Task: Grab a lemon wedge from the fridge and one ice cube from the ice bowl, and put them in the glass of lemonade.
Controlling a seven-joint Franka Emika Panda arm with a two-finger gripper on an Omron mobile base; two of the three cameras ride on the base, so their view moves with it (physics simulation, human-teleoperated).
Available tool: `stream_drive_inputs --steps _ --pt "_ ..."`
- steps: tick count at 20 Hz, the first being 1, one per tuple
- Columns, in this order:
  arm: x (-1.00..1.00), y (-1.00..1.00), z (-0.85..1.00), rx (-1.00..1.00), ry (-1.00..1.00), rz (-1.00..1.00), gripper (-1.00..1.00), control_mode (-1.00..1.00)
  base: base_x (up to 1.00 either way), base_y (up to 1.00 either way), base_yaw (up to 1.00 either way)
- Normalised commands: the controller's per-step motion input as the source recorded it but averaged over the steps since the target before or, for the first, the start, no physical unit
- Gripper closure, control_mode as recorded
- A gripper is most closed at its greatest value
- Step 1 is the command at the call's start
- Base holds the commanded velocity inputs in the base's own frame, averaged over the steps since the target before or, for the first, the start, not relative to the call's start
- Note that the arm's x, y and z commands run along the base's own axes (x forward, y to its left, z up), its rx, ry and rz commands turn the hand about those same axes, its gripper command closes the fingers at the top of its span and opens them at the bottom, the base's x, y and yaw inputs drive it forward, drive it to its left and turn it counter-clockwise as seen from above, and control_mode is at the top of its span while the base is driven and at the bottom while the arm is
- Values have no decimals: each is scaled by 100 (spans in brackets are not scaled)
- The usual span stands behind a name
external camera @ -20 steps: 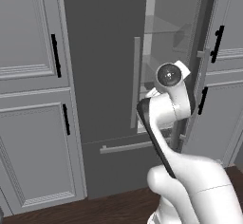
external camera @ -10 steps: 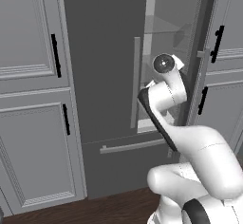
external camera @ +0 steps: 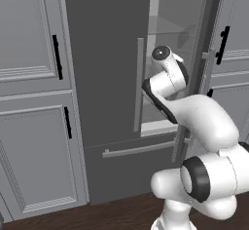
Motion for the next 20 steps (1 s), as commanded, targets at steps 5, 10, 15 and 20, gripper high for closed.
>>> stream_drive_inputs --steps 5,10,15,20 --pt "52 -43 -22 -1 10 0 -100 -100 0 0 0" --pt "78 -13 -49 -8 3 0 -100 -100 0 0 0" --pt "57 -37 -21 -5 10 0 -100 -100 0 0 0" --pt "16 -90 0 0 15 -4 -100 -100 0 0 0"
